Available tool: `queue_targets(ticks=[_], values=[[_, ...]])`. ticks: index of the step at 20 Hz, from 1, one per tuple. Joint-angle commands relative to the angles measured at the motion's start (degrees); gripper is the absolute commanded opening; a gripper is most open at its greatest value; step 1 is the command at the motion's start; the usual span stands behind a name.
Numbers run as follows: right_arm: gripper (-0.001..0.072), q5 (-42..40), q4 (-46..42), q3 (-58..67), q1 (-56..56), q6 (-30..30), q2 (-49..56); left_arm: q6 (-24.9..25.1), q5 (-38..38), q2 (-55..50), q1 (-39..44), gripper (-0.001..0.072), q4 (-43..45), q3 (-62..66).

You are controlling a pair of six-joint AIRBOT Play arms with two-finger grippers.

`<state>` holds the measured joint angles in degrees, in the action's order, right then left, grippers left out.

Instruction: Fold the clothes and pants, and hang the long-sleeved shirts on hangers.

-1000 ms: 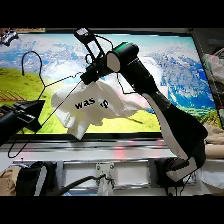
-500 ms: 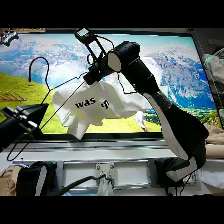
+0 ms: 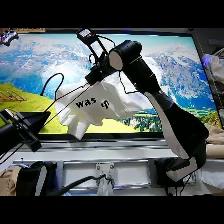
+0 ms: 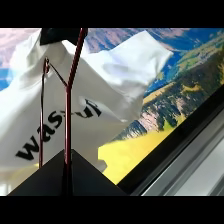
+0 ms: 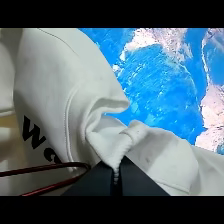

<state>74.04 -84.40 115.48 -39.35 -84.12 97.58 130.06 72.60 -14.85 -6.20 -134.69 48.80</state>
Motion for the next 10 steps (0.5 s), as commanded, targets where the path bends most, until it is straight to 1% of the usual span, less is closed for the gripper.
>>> queue_targets(ticks=[1,3,6,9,10], values=[[0.0027,0.37,0.42,0.04,0.02,-0.13,-0.02,5.95,0.24,-1.84,0.02,0.0011,-0.17,3.52],[0.0027,0.37,0.83,0.04,0.02,-0.13,-0.02,8.00,-1.29,-3.19,0.00,0.0011,1.51,6.12],[0.0027,0.37,1.79,0.04,0.02,-0.13,-0.02,9.14,-1.16,-6.03,0.02,0.0011,2.69,6.78],[0.0027,0.42,2.10,0.04,0.02,-0.13,-0.02,13.07,-1.81,-8.15,0.02,0.0011,2.69,6.78],[0.0027,0.39,2.10,0.04,0.02,-0.13,-0.02,13.64,-2.16,-8.61,0.02,0.0011,2.71,6.78]])
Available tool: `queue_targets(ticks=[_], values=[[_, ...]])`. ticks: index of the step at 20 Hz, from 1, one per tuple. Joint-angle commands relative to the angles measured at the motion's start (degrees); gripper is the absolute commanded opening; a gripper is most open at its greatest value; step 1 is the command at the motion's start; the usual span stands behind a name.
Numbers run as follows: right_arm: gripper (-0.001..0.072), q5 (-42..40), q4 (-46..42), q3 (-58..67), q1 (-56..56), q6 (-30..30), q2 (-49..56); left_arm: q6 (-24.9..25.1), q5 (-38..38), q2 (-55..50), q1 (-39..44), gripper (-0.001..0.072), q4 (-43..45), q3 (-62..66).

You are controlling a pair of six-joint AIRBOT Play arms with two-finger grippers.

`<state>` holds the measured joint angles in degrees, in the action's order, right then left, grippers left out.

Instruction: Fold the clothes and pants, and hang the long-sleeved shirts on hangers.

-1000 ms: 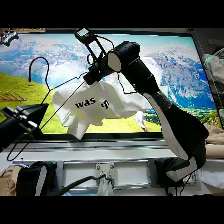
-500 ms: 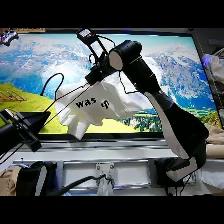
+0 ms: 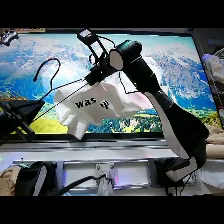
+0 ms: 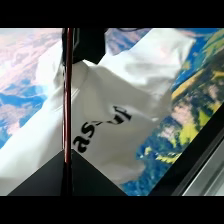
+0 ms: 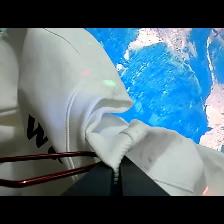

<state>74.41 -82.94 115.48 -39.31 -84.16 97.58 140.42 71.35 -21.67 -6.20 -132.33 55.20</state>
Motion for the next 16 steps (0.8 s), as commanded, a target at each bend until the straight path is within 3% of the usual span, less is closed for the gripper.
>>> queue_targets(ticks=[1,5,9,16], values=[[0.0027,0.02,0.63,0.04,-0.02,-0.09,-0.02,3.52,-1.05,-2.23,0.02,0.0011,0.33,0.37],[0.0027,-0.09,1.01,0.04,-0.02,-0.09,-0.02,5.53,-1.73,-3.17,0.02,0.0011,0.28,0.35],[0.0027,-0.17,2.05,0.04,-0.02,0.35,-0.04,2.58,-1.42,-7.52,1.97,0.0011,-1.29,0.04],[0.0028,-0.59,-0.55,0.07,0.04,1.40,-3.19,1.90,-1.29,-23.85,2.03,0.0011,-16.83,-1.99]])
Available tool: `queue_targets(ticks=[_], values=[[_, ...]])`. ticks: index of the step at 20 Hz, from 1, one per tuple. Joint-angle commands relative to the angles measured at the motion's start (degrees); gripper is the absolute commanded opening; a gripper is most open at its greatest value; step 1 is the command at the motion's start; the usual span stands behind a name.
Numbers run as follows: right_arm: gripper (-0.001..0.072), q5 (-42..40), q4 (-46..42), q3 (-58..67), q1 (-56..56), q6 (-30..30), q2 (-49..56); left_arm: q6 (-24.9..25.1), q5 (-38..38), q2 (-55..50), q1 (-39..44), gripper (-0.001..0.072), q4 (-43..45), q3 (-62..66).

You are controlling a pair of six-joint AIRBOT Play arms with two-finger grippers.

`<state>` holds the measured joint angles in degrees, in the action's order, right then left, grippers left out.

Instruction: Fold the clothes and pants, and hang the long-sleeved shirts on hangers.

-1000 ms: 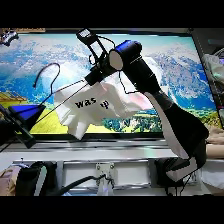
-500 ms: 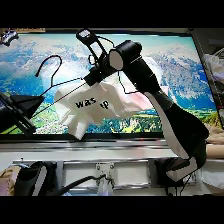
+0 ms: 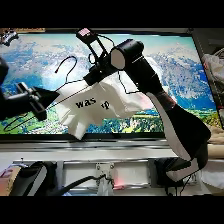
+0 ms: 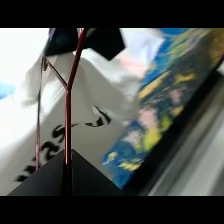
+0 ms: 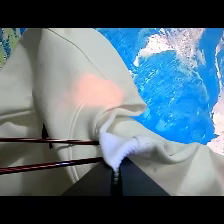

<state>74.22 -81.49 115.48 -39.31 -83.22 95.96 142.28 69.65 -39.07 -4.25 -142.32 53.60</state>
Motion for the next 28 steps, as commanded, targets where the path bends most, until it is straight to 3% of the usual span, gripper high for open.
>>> queue_targets(ticks=[1,6,9,15,20,28], values=[[0.0028,-0.28,-3.19,0.04,0.04,0.44,-2.32,1.57,1.27,-9.27,0.09,0.0010,-9.55,-0.39],[0.0029,3.08,-4.63,0.04,0.04,0.42,-5.33,9.68,4.39,-22.38,0.17,0.0010,-28.70,-0.35],[0.0029,4.28,-5.92,0.04,0.04,0.42,-6.82,11.23,11.02,-29.57,2.40,0.0010,-28.68,1.27],[0.0029,5.84,-5.70,0.04,-0.02,-0.04,-8.41,17.51,7.54,-35.74,5.70,0.0011,-28.68,6.21],[0.0029,4.22,-5.81,0.04,0.00,-0.07,-8.41,17.00,1.01,-39.30,5.09,0.0011,-28.68,12.50],[0.0029,1.84,-4.07,0.04,-0.02,-1.16,-8.39,16.24,0.74,-40.22,4.85,0.0011,-28.68,14.97]])
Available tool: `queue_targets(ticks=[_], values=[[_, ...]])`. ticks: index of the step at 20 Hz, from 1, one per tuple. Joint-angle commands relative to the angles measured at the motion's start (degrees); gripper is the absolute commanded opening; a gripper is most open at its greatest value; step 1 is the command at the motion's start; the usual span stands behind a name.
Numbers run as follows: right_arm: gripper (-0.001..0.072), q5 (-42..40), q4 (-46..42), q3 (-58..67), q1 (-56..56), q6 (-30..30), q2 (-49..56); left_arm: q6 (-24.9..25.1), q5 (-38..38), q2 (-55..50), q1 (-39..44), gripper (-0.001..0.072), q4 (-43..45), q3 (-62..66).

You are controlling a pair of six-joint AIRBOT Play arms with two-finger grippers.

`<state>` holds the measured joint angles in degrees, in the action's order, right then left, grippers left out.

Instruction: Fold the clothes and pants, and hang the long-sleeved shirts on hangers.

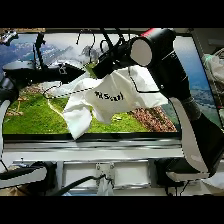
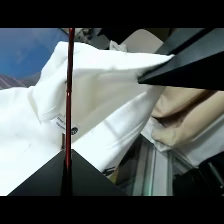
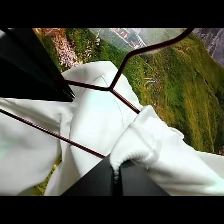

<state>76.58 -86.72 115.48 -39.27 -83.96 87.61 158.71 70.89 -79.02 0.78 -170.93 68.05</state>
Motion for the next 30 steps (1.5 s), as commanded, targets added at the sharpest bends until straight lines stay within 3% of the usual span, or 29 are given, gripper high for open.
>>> queue_targets(ticks=[1,8,12,21,30], values=[[0.0029,-0.83,1.46,0.04,-0.07,-0.39,-0.04,-0.35,-0.48,-0.24,-0.17,0.0011,-0.07,0.52],[0.0029,-3.06,-7.82,0.04,0.76,-0.37,-0.04,-0.61,1.33,1.22,-0.48,0.0011,-0.07,4.46],[0.0029,-3.76,-8.09,0.04,3.39,-0.39,0.00,-1.95,5.22,1.68,-1.31,0.0010,-0.07,7.21],[0.0029,-5.29,-7.85,-0.31,3.91,-0.39,1.27,-2.49,3.89,1.62,-1.16,0.0011,-0.07,7.30],[0.0029,-7.21,-5.20,-0.17,-5.57,0.76,1.01,-2.27,3.72,-1.55,-4.63,0.0011,-0.07,7.30]])
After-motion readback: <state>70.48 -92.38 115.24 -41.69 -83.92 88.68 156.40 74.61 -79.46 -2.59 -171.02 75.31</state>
